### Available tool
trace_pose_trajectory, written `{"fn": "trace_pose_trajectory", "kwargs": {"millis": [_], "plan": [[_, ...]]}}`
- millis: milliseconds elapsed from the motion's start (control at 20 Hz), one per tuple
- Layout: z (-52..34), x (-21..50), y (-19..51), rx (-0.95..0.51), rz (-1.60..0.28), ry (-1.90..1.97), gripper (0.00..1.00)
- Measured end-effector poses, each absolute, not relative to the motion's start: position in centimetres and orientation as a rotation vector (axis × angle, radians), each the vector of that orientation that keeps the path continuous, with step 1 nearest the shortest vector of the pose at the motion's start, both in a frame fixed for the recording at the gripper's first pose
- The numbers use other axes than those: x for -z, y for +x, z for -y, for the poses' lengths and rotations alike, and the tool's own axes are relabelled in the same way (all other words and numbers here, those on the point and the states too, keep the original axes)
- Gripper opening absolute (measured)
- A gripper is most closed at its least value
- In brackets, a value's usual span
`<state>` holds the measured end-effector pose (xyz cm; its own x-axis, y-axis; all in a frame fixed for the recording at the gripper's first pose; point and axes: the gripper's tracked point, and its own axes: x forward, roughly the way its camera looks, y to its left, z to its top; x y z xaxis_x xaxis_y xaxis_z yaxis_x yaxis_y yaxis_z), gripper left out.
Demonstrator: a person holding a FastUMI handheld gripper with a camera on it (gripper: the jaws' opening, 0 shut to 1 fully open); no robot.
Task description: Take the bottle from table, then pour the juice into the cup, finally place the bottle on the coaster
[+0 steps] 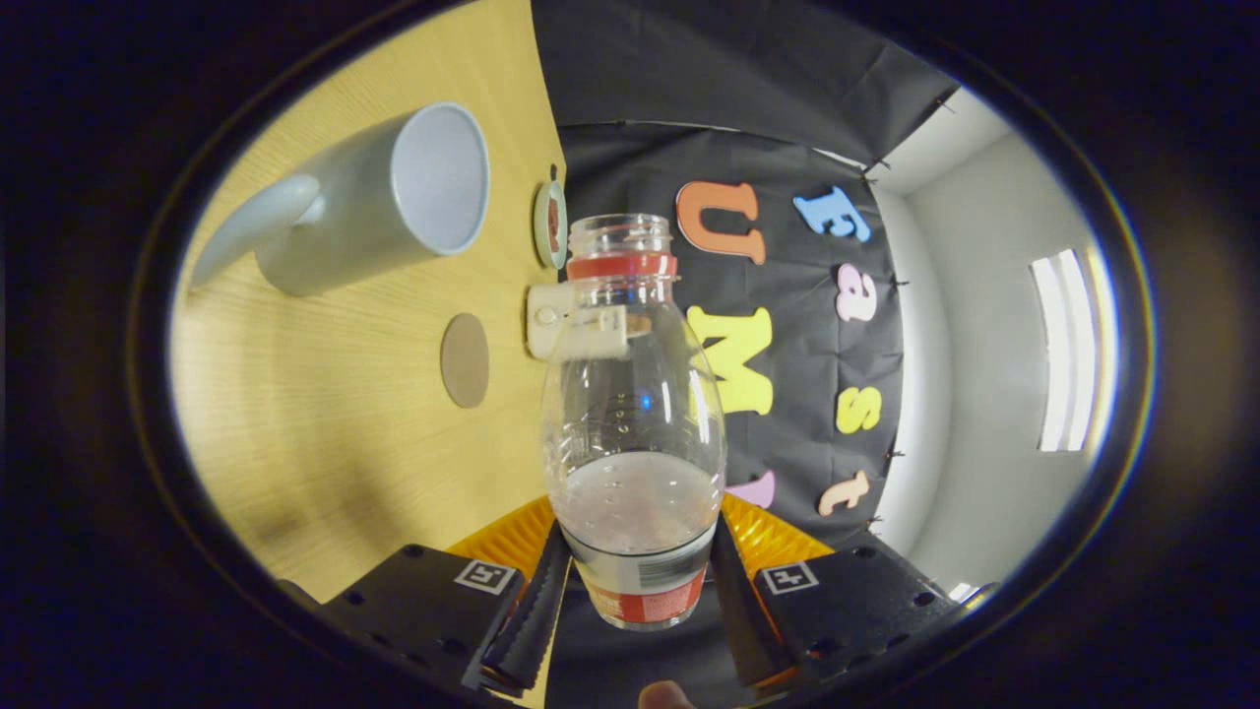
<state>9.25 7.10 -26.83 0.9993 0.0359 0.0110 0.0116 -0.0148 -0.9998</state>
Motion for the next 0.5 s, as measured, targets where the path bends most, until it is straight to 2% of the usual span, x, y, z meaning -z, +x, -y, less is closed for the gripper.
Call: {"fn": "trace_pose_trajectory", "kwargs": {"millis": [500], "plan": [[-8.2, 26.0, 9.1, -0.043, 0.07, -1.694, 0.76]]}}
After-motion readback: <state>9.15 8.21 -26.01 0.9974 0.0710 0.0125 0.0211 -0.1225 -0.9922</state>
